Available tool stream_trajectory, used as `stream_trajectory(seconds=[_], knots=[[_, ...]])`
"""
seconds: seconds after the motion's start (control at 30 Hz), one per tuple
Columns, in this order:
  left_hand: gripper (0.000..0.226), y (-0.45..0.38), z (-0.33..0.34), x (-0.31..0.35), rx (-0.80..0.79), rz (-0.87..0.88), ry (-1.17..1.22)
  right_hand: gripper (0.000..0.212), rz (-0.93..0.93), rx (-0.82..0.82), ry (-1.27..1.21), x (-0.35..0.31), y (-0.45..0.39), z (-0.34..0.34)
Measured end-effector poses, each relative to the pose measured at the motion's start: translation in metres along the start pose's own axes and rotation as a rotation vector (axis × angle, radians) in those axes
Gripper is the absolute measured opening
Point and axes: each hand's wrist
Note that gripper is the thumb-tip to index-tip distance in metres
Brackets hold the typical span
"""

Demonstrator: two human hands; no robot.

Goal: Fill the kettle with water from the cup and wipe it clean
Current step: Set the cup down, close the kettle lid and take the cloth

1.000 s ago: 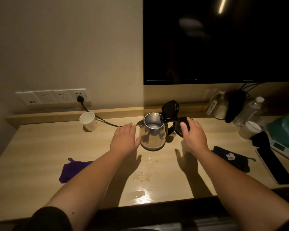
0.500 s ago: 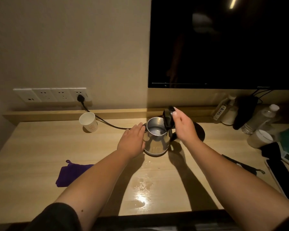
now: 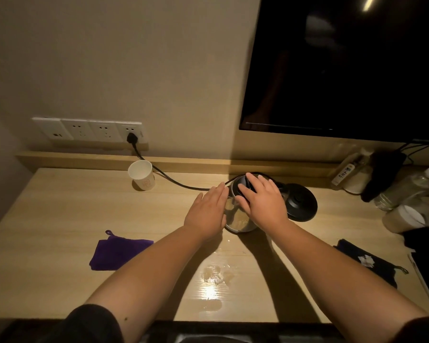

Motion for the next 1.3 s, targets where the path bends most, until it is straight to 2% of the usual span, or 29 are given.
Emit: stream_trajectory(seconds=[0.2,0.47,0.63,0.73,0.87,1.0,1.07,1.13,1.2,1.3], knots=[[0.071,-0.002,0.002,-0.002,0.008,0.008,0.009,0.041,0.004,0.009,0.007,-0.002,0.003,0.001],[0.069,0.003,0.000,-0.008,0.007,0.013,0.017,0.048,0.010,-0.025,-0.035,-0.002,0.003,-0.001],[0.063,0.040,0.006,-0.036,0.002,-0.104,0.032,0.052,0.016,-0.083,-0.100,0.000,0.002,-0.003],[0.056,0.076,0.011,-0.064,-0.018,-0.173,0.020,0.054,0.013,-0.038,-0.145,-0.006,0.007,-0.009],[0.043,0.125,0.012,-0.099,-0.012,-0.284,0.029,0.049,-0.170,0.055,-0.158,-0.033,0.021,-0.011],[0.028,0.168,0.013,-0.127,-0.032,-0.401,0.020,0.058,-0.370,-0.091,-0.168,-0.078,0.038,0.013],[0.032,0.182,0.019,-0.137,-0.050,-0.423,0.013,0.068,-0.414,-0.167,-0.160,-0.100,0.048,0.033],[0.039,0.192,0.025,-0.145,-0.093,-0.428,-0.005,0.073,-0.368,-0.305,-0.121,-0.119,0.062,0.057],[0.043,0.196,0.030,-0.151,-0.147,-0.423,-0.003,0.070,-0.307,-0.432,-0.075,-0.133,0.075,0.081],[0.041,0.195,0.036,-0.162,-0.156,-0.386,0.051,0.069,-0.256,-0.499,-0.049,-0.152,0.087,0.102]])
Point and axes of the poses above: each hand's wrist, its own y-axis away from the middle knuckle, its own z-axis out of the palm, x = y × z, and after that the axes turned 3 degrees about -y, right-handed
